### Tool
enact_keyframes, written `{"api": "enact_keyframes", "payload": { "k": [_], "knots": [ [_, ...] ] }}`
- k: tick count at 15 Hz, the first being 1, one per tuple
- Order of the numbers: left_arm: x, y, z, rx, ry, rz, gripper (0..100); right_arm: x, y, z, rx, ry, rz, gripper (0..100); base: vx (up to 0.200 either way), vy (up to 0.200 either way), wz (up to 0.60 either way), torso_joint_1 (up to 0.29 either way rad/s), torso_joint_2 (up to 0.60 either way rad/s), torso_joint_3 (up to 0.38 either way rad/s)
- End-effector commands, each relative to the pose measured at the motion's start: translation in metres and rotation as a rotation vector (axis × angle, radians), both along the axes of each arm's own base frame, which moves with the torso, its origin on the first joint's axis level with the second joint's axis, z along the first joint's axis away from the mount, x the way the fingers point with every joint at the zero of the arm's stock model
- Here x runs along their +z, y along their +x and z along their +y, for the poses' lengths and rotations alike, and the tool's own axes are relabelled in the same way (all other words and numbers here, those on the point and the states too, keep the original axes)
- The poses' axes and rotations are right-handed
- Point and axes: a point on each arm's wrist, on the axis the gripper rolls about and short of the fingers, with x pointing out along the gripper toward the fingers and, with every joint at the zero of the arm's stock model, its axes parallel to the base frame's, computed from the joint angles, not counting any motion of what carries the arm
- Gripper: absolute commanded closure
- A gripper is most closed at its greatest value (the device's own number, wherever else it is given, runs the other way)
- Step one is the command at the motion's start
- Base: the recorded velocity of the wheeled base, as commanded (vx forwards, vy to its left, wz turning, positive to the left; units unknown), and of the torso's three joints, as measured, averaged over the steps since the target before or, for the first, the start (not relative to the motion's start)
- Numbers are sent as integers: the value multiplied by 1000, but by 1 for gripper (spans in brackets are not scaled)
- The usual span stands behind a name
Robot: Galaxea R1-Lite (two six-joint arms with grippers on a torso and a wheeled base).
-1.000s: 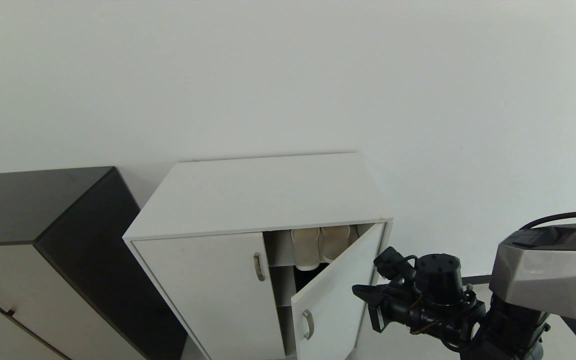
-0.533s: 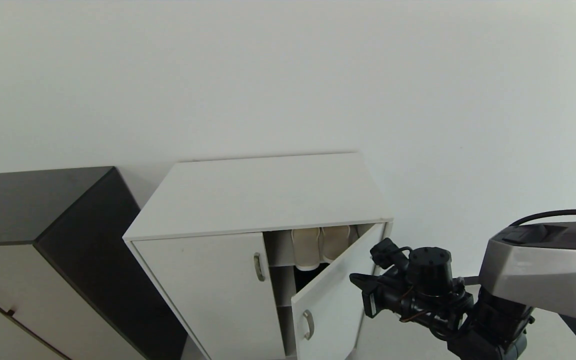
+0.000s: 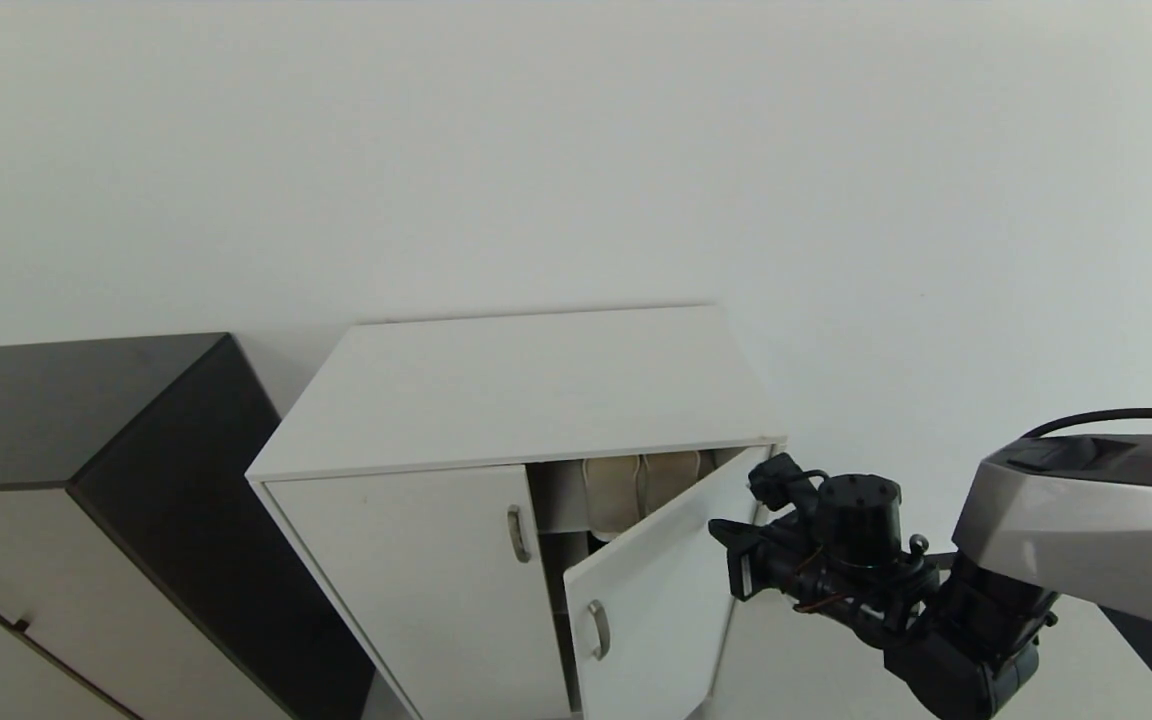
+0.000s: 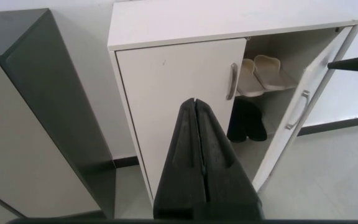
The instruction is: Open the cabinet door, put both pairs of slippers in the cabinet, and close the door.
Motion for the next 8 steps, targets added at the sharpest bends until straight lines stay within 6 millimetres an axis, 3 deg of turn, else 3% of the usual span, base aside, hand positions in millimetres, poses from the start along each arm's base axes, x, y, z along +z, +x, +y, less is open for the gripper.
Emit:
{"api": "enact_keyframes", "payload": {
  "k": [1, 8],
  "knots": [
    [0, 0, 0, 1, 0, 0, 100, 5, 8, 3, -42, 23, -2, 100, 0, 0, 0, 0, 0, 0],
    [0, 0, 0, -1, 0, 0, 100, 7, 21, -7, -90, 40, -8, 100, 0, 0, 0, 0, 0, 0]
  ]
}}
